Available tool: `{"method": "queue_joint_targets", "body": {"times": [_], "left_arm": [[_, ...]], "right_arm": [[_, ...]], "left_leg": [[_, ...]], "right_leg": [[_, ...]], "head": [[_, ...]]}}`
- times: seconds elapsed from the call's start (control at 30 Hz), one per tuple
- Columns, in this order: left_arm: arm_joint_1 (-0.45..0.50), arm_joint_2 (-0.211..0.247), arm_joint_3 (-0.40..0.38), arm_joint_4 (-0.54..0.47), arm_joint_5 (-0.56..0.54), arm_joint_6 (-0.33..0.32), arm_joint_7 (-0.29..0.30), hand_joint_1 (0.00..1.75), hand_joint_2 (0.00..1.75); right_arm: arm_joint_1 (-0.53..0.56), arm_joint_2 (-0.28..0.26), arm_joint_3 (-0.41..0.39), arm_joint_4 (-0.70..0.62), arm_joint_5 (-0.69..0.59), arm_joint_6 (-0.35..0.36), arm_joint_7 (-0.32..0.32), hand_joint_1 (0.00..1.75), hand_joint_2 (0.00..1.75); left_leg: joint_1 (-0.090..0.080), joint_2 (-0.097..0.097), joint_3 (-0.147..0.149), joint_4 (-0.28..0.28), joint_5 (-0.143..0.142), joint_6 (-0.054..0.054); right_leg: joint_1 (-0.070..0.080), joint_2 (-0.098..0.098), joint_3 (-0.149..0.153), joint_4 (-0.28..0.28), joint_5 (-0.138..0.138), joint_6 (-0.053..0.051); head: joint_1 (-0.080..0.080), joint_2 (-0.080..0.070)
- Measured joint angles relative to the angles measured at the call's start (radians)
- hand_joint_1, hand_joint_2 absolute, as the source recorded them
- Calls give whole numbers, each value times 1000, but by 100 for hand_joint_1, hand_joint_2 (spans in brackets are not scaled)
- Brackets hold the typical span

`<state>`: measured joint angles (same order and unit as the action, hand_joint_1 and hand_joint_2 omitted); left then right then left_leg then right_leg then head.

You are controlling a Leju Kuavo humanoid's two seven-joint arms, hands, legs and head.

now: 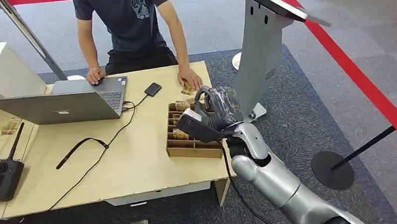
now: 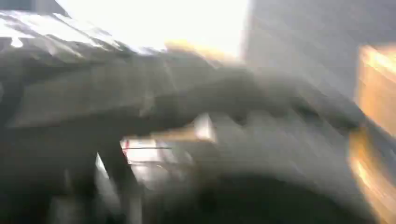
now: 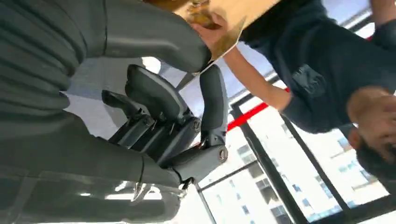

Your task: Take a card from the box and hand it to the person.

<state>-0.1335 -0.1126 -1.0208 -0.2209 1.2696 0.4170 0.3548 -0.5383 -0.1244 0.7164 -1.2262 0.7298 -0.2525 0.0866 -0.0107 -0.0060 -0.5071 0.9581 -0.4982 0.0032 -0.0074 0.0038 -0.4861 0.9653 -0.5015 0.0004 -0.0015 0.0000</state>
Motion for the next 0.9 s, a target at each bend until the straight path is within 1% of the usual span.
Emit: {"method": "queue_joint_targets", "body": {"times": [0.07,0.27,0.53,0.9], "left_arm": [[-3,-19,0,2,0,19,8,0,175],[-8,-37,0,7,0,45,28,0,175],[-15,-53,0,13,-13,75,45,0,175],[-21,-61,0,19,-31,85,66,0,175]], "right_arm": [[6,3,1,-49,5,11,-5,175,175],[7,38,9,-114,2,13,-21,175,175],[-6,87,20,-122,-19,12,-48,175,175],[-35,122,37,-106,-42,11,-66,175,175]], "left_leg": [[1,0,0,0,0,0],[1,0,1,0,1,0],[1,0,1,0,1,0],[0,-1,1,0,1,0]], "right_leg": [[0,0,1,0,0,0],[0,0,1,1,1,1],[0,0,2,1,1,1],[0,0,2,1,1,1]], "head": [[2,0],[1,0],[1,0],[1,0]]}}
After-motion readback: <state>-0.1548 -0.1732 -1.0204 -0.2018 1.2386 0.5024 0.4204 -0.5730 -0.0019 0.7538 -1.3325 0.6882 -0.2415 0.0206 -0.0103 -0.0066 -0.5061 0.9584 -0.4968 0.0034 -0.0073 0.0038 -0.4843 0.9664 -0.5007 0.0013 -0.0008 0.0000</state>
